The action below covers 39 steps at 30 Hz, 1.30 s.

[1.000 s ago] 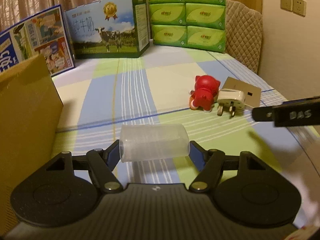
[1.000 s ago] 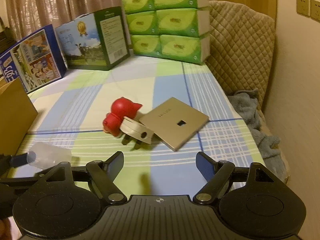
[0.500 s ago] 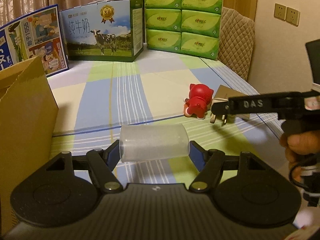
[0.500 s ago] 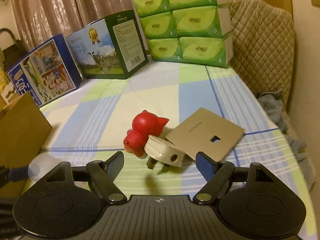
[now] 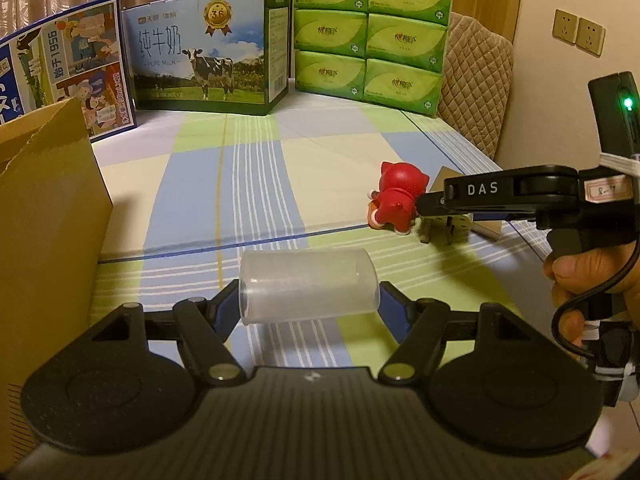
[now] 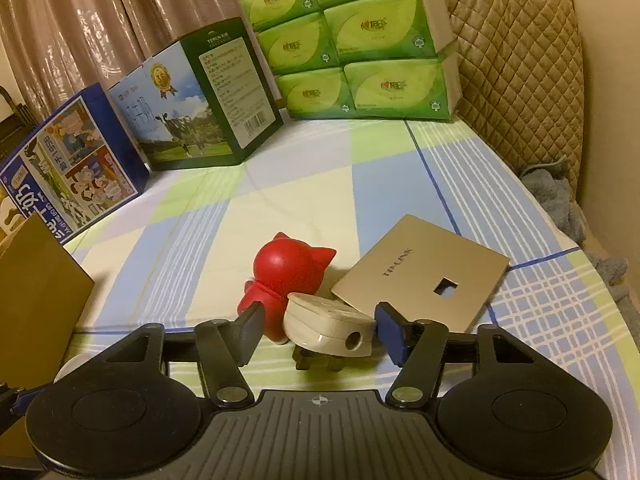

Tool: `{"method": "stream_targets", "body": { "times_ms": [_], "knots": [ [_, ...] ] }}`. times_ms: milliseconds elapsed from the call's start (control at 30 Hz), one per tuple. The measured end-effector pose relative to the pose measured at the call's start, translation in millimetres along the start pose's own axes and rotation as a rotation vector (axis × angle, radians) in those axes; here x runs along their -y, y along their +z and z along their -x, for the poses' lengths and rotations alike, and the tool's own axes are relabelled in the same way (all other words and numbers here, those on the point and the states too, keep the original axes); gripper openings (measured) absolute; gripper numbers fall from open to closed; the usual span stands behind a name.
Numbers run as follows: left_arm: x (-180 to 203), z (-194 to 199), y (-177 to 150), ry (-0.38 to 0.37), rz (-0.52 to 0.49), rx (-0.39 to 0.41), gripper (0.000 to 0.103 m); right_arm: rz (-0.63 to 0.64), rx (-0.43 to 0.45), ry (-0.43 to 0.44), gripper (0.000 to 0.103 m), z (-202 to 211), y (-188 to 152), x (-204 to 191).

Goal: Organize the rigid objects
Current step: 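Grasp the round white plug with the right gripper while the left holds the cylinder, then lift the white plug and clear cylinder and carry them toward the cardboard box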

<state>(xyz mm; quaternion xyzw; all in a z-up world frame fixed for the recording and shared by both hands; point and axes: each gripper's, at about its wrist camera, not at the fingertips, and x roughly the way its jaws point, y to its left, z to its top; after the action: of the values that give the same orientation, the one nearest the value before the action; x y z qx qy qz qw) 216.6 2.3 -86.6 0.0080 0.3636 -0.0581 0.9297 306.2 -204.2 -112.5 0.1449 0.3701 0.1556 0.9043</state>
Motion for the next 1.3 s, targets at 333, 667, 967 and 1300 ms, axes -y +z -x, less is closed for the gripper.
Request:
{"method": "stream_targets", "body": {
  "times_ms": [333,667,967,1300],
  "knots": [
    [3,-1,-2,-0.008,-0.012,-0.008,0.068,0.053,-0.018,-0.03,0.047,10,-3,-9],
    [2,-2,-6,-0.012,-0.019,-0.038,0.068,0.115,-0.086,-0.015,0.047,46,-35,-25],
    [1,-3,-6,-0.014,-0.009,-0.043,0.068,0.117,-0.122,0.007,0.047,48,-46,-30],
    [0,-4,-6,-0.018,-0.004,-0.051,0.068,0.279,-0.139,-0.039,0.047,40,-54,-44]
  ]
}}
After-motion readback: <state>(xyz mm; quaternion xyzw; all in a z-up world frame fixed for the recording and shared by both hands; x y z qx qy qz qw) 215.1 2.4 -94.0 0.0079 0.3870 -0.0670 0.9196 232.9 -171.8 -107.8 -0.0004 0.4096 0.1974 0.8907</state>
